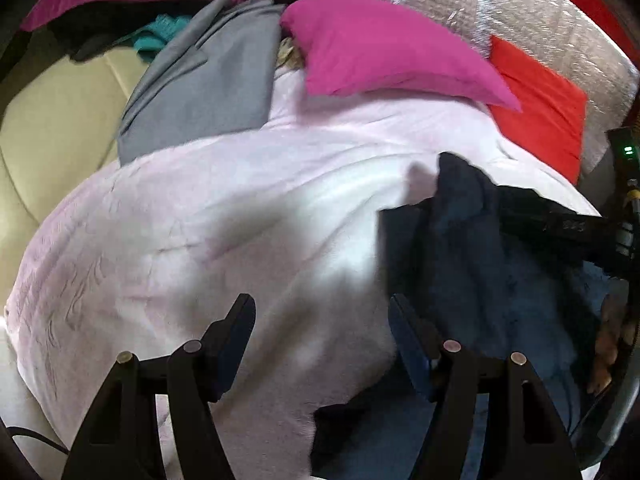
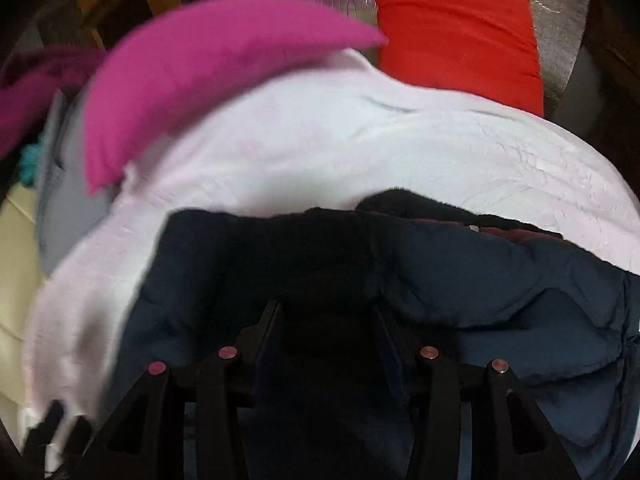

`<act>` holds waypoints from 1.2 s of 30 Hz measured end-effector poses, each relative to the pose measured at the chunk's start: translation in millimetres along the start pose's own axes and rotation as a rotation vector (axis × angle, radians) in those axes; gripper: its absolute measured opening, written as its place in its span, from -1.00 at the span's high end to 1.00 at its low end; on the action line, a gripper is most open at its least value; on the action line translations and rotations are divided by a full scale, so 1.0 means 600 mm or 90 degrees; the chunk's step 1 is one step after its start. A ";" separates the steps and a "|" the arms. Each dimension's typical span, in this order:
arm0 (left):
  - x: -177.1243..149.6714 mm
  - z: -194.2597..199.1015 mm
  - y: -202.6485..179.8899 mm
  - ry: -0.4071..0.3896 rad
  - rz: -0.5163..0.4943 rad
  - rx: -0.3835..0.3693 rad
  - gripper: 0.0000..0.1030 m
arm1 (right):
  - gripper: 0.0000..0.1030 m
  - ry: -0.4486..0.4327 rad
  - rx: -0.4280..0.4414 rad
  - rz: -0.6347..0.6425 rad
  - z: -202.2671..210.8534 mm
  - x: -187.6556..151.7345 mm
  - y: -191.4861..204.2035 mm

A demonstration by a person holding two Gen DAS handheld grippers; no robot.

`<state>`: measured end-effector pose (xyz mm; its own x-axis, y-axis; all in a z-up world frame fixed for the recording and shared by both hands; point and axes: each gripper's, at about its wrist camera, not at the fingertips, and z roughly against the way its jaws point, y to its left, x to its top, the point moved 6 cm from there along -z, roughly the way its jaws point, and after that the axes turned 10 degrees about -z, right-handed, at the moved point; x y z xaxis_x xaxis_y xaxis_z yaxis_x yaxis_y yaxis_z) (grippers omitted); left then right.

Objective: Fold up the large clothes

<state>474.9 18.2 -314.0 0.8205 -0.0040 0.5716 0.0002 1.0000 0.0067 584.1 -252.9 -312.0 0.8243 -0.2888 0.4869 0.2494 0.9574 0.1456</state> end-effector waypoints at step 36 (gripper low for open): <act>-0.020 -0.021 -0.115 0.010 -0.151 0.026 -0.80 | -0.02 -0.060 -0.037 -0.286 0.084 -0.070 -0.446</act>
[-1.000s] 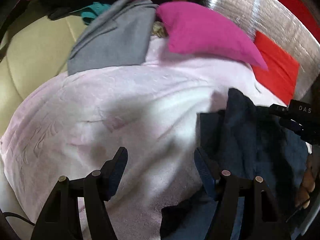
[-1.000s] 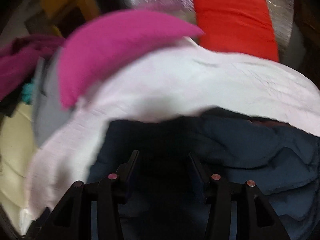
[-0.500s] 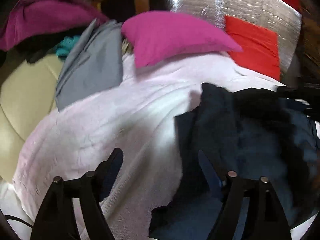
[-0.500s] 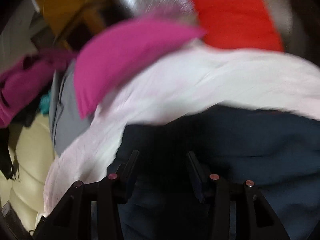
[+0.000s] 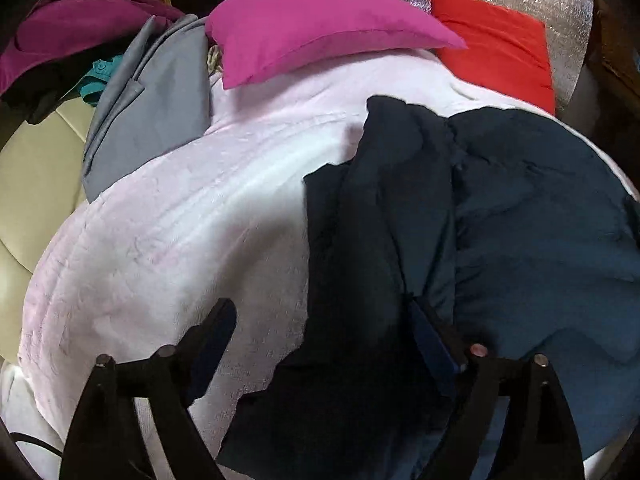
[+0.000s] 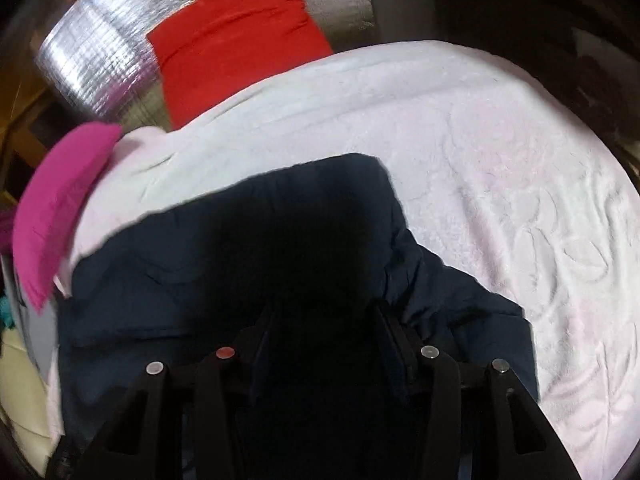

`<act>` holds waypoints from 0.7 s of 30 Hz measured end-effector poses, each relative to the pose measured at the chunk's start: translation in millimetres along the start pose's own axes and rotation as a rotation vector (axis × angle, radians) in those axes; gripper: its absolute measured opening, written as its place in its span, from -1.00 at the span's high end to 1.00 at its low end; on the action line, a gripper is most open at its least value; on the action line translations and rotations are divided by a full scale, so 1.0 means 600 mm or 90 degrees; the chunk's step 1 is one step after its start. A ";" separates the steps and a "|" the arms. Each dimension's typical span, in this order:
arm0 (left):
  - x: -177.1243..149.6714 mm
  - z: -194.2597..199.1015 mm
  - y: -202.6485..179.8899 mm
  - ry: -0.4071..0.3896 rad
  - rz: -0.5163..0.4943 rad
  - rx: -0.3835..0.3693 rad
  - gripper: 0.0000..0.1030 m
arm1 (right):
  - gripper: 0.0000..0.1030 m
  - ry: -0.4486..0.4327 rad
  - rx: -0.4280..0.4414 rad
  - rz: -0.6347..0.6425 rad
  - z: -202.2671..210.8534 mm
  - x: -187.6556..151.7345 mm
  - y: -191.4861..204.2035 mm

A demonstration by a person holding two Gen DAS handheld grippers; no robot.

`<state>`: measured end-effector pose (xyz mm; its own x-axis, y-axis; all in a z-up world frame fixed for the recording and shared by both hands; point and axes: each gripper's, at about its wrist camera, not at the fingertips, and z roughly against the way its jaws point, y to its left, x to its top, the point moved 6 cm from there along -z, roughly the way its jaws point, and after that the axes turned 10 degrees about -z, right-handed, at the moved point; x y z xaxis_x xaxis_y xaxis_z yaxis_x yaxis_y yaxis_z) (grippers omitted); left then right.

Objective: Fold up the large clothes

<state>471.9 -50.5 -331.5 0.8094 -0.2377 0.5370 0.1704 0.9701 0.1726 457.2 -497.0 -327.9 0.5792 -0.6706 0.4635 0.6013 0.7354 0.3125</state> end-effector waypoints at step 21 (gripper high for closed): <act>-0.076 0.040 0.082 -0.013 0.218 -0.215 -0.80 | -0.71 0.025 0.236 -0.177 0.171 -0.137 -0.227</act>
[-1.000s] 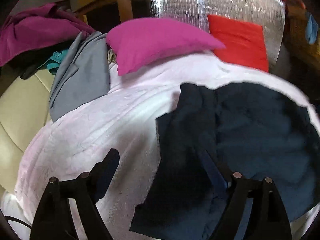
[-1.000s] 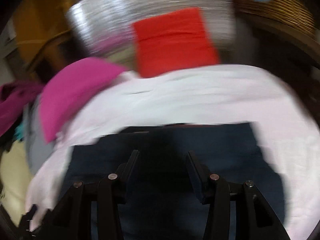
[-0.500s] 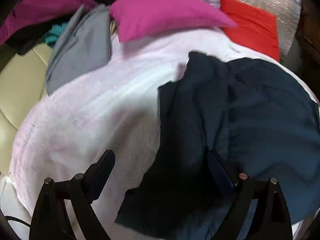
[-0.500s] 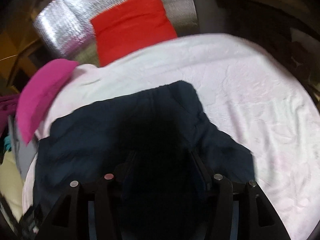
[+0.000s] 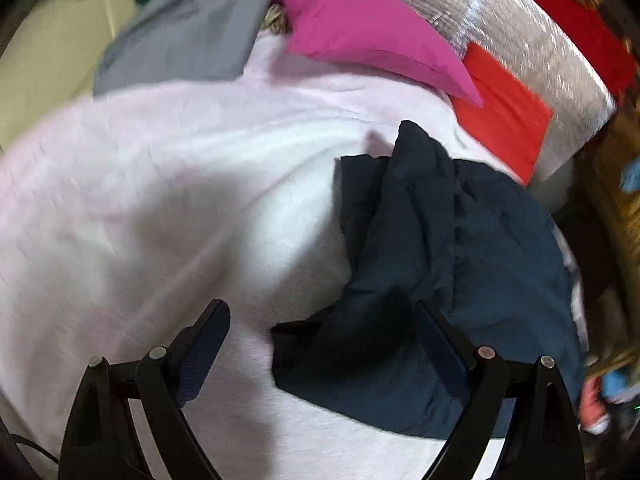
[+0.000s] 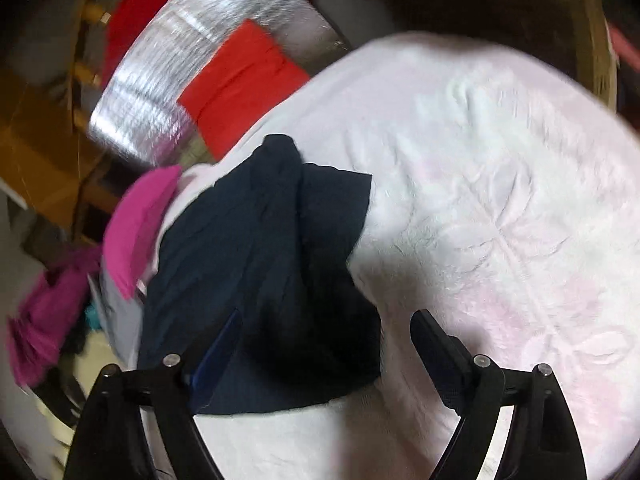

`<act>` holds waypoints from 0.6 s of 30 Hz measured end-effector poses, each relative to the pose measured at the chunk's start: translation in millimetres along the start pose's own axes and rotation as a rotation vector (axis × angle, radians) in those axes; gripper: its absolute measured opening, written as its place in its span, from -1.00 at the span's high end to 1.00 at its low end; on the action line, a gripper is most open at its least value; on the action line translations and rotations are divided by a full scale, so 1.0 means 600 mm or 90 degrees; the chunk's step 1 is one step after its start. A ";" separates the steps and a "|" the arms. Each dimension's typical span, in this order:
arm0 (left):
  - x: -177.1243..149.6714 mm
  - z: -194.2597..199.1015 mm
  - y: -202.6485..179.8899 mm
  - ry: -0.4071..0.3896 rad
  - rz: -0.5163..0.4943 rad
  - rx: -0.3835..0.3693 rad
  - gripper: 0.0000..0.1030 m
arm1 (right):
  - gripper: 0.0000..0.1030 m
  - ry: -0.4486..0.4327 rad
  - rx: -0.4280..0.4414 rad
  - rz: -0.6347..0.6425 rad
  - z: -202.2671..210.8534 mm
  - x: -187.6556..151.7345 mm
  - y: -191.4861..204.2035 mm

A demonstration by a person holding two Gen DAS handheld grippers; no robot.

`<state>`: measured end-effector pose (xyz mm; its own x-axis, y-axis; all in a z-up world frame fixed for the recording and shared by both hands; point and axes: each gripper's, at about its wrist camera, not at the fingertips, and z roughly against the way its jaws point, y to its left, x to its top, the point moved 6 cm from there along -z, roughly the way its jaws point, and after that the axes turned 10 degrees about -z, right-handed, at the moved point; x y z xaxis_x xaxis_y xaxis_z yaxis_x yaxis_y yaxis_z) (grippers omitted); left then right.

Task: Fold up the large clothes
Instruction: 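Lower the jacket onto the bed and open both grippers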

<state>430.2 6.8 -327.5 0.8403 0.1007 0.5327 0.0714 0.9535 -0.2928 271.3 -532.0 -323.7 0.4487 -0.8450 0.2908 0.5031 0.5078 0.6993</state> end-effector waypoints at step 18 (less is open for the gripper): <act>0.004 -0.048 -0.076 0.028 -0.083 -0.040 0.21 | 0.28 -0.036 -0.045 0.103 -0.109 0.013 0.101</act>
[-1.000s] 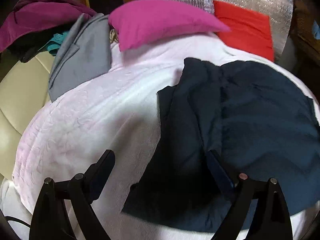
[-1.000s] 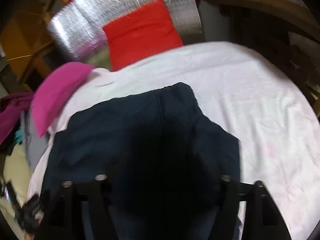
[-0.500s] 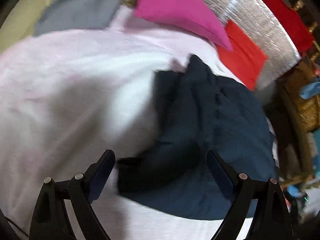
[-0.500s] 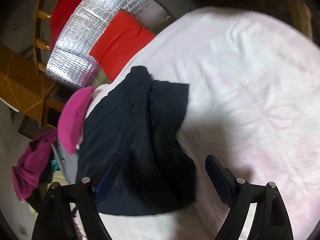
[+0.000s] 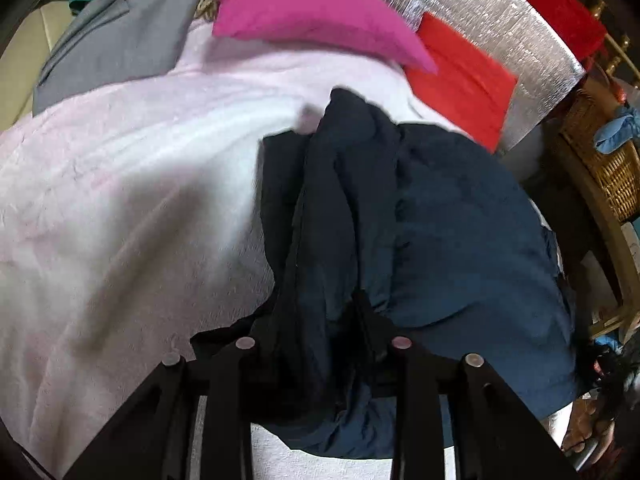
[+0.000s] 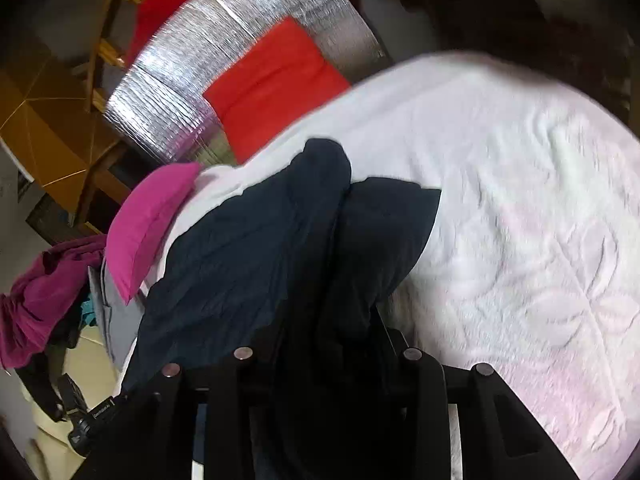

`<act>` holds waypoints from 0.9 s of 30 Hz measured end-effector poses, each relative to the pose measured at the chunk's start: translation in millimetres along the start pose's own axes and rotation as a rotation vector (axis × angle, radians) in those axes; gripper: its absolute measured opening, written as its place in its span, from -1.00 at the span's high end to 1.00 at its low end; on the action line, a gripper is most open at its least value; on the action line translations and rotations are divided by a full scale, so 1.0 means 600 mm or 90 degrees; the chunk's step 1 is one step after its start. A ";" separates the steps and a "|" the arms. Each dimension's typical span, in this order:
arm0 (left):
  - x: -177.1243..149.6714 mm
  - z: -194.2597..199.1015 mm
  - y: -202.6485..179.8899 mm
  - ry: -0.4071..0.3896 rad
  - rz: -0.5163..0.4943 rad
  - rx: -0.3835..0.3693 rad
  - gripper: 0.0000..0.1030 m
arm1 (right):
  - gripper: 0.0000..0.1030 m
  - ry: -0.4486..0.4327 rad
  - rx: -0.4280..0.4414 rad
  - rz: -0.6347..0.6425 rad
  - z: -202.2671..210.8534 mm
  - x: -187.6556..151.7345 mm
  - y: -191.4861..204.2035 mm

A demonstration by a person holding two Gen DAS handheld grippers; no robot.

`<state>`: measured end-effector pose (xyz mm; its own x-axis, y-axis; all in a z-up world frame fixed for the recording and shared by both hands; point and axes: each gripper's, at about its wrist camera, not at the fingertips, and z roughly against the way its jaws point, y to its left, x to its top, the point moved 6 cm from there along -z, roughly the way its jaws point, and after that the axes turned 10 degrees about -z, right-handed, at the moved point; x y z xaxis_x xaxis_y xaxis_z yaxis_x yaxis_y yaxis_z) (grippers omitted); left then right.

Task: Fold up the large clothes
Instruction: 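Lower the jacket onto the bed and open both grippers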

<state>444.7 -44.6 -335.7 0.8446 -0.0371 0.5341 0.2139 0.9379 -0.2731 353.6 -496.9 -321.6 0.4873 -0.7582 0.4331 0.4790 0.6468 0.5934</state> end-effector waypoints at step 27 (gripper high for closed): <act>-0.059 0.035 -0.005 0.011 0.194 -0.132 -0.52 | -0.57 0.059 0.130 -0.262 0.004 -0.118 -0.042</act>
<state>404.1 -39.1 -337.0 0.8925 0.2255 0.3907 0.0452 0.8170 -0.5749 305.4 -459.9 -365.5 0.3547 -0.9319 0.0761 0.4970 0.2569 0.8288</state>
